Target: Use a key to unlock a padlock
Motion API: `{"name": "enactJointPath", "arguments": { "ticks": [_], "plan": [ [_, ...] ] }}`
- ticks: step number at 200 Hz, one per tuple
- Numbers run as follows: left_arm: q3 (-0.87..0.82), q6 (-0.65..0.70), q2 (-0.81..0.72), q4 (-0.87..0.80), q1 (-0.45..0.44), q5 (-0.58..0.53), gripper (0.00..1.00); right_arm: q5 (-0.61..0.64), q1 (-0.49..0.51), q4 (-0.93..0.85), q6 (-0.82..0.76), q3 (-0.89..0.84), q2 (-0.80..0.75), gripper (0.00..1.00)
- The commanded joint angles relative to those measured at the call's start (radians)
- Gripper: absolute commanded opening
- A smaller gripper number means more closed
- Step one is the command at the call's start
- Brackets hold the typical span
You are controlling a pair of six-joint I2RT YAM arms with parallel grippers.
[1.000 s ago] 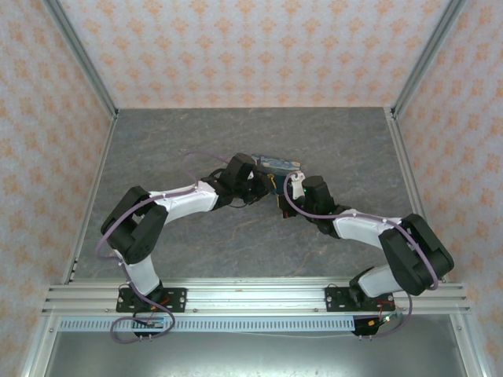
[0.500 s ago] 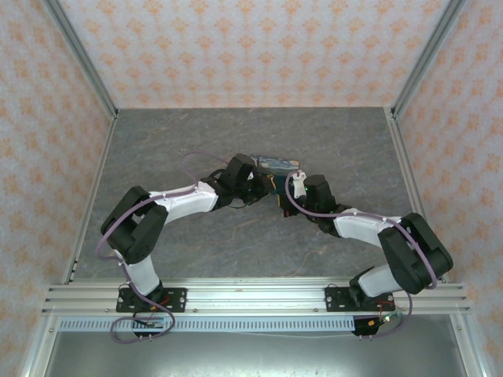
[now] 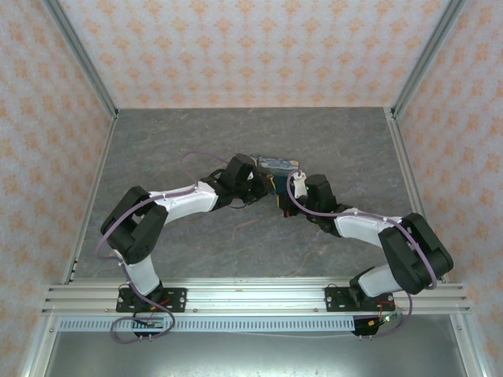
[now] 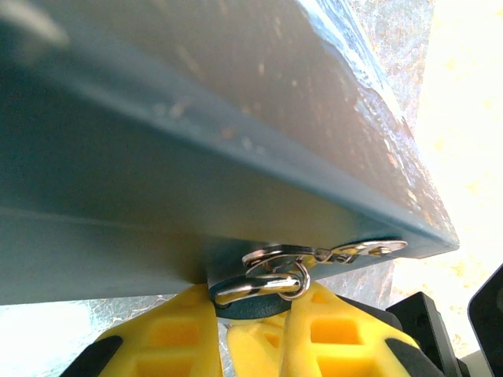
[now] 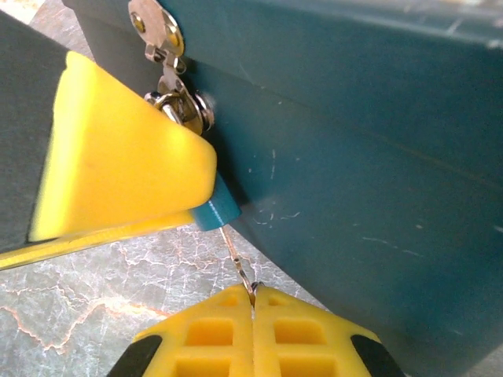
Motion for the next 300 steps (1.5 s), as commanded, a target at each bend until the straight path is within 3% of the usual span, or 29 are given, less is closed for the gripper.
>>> {"name": "enactJointPath", "arguments": {
  "ticks": [1,200,278,300],
  "plan": [
    [-0.007,0.001,-0.001,-0.012,-0.028,0.067,0.19,-0.037,-0.003,0.138,0.016,0.041,-0.017,0.00],
    [0.010,0.047,-0.015,-0.073,-0.027,0.089,0.19,-0.115,-0.048,0.151,0.019,0.103,0.049,0.00],
    [-0.028,0.016,0.058,0.023,-0.026,0.066,0.20,-0.099,-0.038,0.221,0.130,0.025,0.088,0.00],
    [-0.039,-0.002,0.081,0.055,-0.026,0.063,0.24,-0.067,-0.027,0.233,0.169,0.000,0.110,0.00]
  ]
}}
